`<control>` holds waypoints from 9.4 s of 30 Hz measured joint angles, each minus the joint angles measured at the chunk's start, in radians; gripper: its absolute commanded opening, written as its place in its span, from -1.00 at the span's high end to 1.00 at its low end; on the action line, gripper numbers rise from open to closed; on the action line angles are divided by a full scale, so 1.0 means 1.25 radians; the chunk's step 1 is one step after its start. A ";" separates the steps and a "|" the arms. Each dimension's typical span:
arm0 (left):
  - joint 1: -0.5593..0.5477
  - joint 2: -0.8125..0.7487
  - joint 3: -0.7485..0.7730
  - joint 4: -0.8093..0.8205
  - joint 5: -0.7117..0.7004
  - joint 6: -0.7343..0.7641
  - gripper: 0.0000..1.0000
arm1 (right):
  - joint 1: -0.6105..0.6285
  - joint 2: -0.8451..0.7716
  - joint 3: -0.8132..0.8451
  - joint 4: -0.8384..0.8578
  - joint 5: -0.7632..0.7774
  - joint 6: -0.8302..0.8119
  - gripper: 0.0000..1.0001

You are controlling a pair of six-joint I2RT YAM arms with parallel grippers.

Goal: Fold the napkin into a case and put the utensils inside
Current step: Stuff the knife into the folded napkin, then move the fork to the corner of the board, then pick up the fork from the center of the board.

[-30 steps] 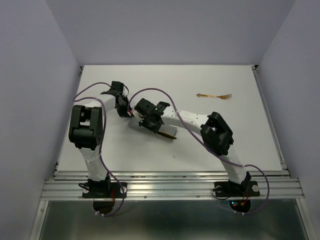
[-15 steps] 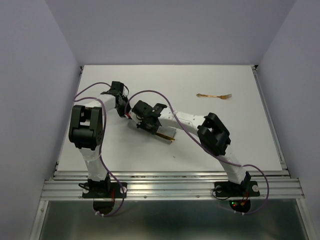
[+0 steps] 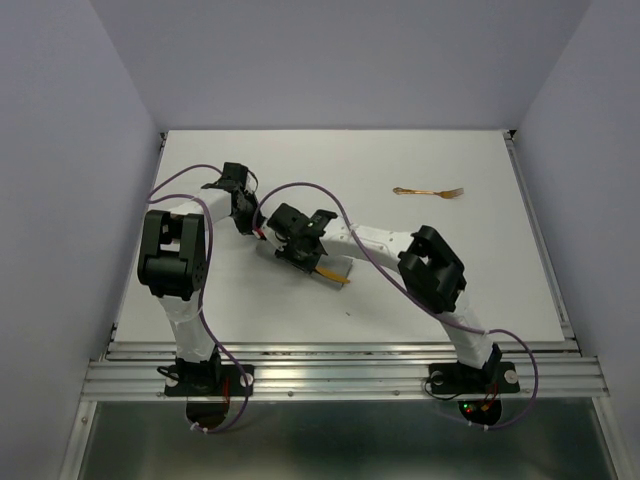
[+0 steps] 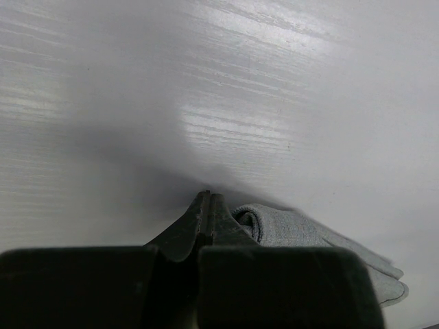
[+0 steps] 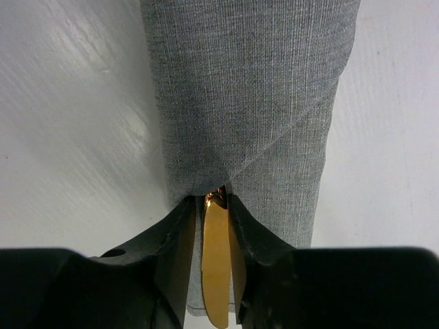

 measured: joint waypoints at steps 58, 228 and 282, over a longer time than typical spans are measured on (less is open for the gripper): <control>-0.004 0.000 0.000 0.002 0.000 0.006 1.00 | -0.052 -0.135 -0.226 0.074 -0.098 0.041 0.56; -0.123 -0.193 0.039 -0.094 -0.133 0.040 1.00 | -0.534 -0.473 -0.710 0.241 -0.005 0.433 -0.58; -0.061 -0.183 0.024 -0.100 -0.145 0.061 1.00 | -0.508 -0.424 -0.659 0.211 0.045 0.455 0.88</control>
